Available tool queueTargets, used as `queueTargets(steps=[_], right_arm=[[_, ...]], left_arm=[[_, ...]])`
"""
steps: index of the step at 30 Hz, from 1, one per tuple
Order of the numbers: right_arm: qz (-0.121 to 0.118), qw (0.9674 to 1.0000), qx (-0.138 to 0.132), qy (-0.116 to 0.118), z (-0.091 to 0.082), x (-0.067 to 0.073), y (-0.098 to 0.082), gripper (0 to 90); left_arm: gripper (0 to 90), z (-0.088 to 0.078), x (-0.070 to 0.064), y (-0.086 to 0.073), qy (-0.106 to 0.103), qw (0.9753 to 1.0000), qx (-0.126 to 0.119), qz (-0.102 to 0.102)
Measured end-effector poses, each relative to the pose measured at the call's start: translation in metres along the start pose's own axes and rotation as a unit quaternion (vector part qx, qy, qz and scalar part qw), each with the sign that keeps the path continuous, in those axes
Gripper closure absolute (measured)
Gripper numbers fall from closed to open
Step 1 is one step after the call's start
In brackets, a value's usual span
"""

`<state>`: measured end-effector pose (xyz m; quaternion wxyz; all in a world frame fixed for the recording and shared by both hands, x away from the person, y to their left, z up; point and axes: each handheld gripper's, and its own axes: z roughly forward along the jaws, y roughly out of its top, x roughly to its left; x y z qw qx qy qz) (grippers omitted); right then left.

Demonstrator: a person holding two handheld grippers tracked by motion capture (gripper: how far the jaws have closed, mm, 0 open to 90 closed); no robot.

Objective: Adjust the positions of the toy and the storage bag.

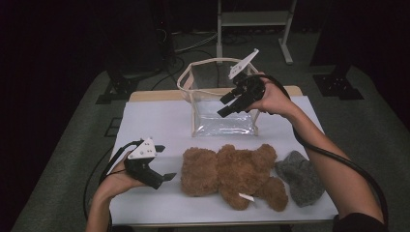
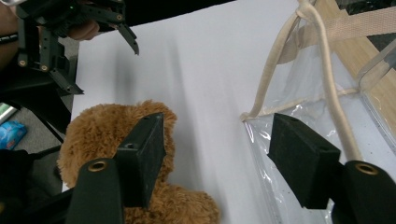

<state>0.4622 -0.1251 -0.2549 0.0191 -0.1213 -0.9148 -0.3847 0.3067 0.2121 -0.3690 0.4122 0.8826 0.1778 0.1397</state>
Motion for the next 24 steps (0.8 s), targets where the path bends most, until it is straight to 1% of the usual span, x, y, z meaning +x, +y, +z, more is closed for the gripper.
queueTargets(steps=[4,6,11,15,19,24], right_arm=[[-0.002,1.0,0.009,-0.001,0.002,-0.005,0.007,35.0],[-0.004,0.9999,0.014,-0.003,0.002,-0.007,0.011,35.1],[-0.001,0.9998,0.017,-0.006,-0.001,-0.015,0.018,35.7],[-0.004,0.9998,0.018,-0.006,-0.001,-0.022,0.021,36.2],[0.003,0.9996,0.027,-0.011,-0.002,-0.031,0.022,36.7],[0.013,0.9995,0.026,-0.015,-0.002,-0.042,0.022,38.6]], left_arm=[[2.9,-0.001,0.0,0.0,0.0,1.0,0.001,0.002],[3.0,-0.002,0.0,0.0,0.0,1.0,-0.001,0.0],[2.9,-0.003,0.0,-0.001,-0.002,1.0,-0.002,0.002],[2.9,-0.003,-0.001,-0.001,-0.003,1.0,-0.001,0.002],[2.9,-0.004,0.0,-0.001,-0.004,1.0,-0.002,0.004],[2.9,-0.004,0.0,-0.002,-0.005,1.0,0.0,0.002]])
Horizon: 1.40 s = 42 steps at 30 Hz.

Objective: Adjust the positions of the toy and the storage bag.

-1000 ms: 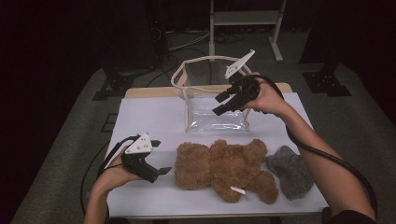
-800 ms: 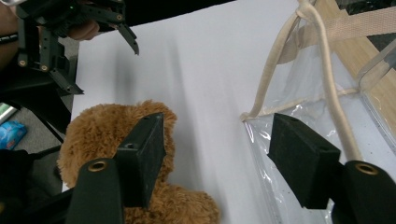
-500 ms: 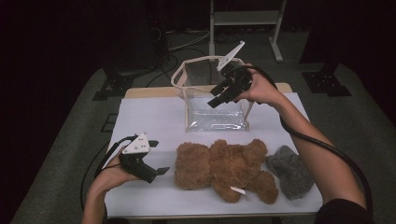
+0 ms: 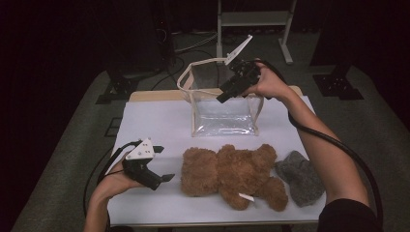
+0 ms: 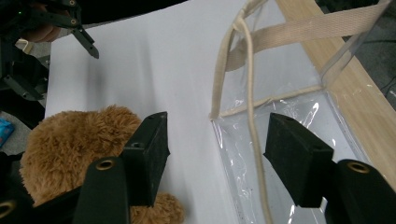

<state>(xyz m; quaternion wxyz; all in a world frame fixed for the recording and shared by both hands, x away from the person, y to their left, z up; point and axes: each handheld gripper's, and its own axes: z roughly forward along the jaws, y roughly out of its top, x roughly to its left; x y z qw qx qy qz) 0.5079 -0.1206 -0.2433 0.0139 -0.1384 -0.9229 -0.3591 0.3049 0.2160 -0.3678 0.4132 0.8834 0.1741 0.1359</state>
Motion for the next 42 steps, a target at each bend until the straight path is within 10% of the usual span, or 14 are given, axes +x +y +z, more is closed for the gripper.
queueTargets(steps=[10,25,42], right_arm=[[0.018,0.9998,0.009,-0.005,0.008,-0.018,-0.007,45.6],[0.041,0.9983,0.04,-0.013,0.017,-0.02,-0.017,82.3],[0.033,0.9982,0.05,-0.003,0.017,-0.005,-0.02,86.7]], left_arm=[[2.9,-0.001,0.0,-0.001,0.0,1.0,0.003,-0.001],[3.0,-0.003,0.0,-0.001,0.006,1.0,0.004,-0.001],[3.0,-0.002,0.0,-0.002,0.004,1.0,0.009,-0.002]])
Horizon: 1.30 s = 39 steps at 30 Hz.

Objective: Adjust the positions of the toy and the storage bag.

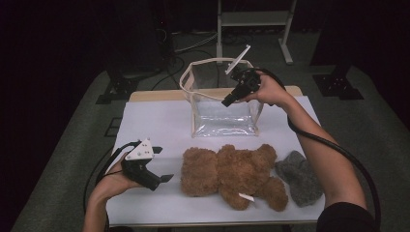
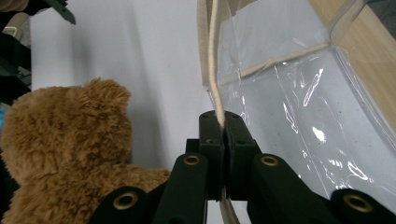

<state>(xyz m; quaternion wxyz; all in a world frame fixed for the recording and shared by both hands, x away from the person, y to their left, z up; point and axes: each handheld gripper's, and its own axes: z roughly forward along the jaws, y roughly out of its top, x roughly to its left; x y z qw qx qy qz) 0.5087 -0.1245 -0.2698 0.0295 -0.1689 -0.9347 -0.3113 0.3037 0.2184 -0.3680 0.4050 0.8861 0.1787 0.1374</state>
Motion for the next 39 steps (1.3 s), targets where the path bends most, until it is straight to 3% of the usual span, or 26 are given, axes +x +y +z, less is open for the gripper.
queueTargets(steps=[17,39], right_arm=[[-0.033,0.9991,-0.002,0.028,0.001,0.038,-0.01,86.7],[-0.057,0.9969,0.001,0.055,0.004,0.07,-0.017,86.6]], left_arm=[[3.0,-0.002,0.0,0.001,0.004,1.0,-0.001,0.003],[3.0,-0.001,-0.002,0.001,0.0,1.0,0.001,0.008]])
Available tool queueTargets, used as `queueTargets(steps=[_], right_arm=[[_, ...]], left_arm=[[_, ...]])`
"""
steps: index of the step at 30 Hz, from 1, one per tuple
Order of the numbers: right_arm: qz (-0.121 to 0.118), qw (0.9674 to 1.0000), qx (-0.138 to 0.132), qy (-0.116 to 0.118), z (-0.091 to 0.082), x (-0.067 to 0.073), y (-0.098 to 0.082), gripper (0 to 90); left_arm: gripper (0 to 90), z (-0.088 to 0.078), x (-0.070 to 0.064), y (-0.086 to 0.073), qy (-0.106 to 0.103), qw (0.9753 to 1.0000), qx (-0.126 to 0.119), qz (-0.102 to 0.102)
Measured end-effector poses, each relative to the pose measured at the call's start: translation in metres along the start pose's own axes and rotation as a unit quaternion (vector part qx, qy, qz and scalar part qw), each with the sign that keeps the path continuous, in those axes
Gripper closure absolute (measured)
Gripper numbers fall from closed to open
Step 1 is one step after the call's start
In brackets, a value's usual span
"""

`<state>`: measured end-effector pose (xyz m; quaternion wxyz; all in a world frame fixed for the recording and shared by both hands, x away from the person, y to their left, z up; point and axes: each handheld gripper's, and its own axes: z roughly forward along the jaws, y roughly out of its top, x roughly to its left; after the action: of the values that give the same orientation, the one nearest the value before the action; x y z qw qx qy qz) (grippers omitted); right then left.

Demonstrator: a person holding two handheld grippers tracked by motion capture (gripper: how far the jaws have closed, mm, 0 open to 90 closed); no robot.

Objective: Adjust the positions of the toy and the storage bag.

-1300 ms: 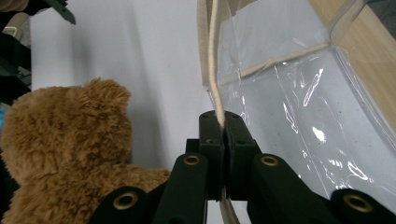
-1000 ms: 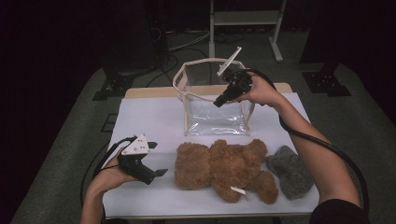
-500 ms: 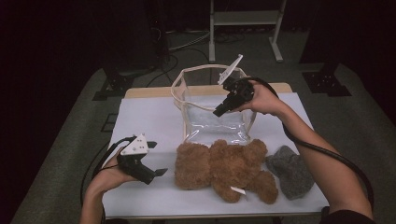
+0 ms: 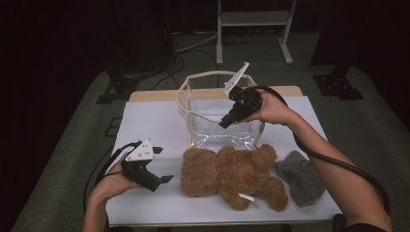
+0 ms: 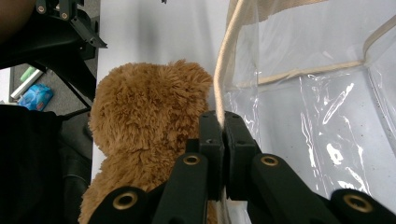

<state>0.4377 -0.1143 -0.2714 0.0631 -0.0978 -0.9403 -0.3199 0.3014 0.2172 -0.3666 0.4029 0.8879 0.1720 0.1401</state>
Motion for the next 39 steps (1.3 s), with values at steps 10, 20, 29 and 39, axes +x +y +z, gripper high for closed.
queueTargets(steps=[10,20,29,39], right_arm=[[0.013,0.9995,-0.028,-0.007,-0.008,-0.003,-0.004,77.8],[0.011,0.9969,-0.076,-0.018,-0.039,0.012,-0.006,49.5],[-0.024,0.9962,-0.083,-0.017,-0.047,0.045,-0.009,37.4],[-0.064,0.997,-0.044,-0.009,-0.025,0.078,-0.02,30.0]], left_arm=[[3.0,-0.002,0.0,0.0,0.001,1.0,0.001,0.002],[3.0,-0.001,0.0,0.001,0.0,1.0,0.003,0.005],[3.0,-0.002,0.0,-0.001,0.003,1.0,0.002,0.001],[3.0,-0.003,0.001,-0.002,0.006,1.0,0.003,0.001]])
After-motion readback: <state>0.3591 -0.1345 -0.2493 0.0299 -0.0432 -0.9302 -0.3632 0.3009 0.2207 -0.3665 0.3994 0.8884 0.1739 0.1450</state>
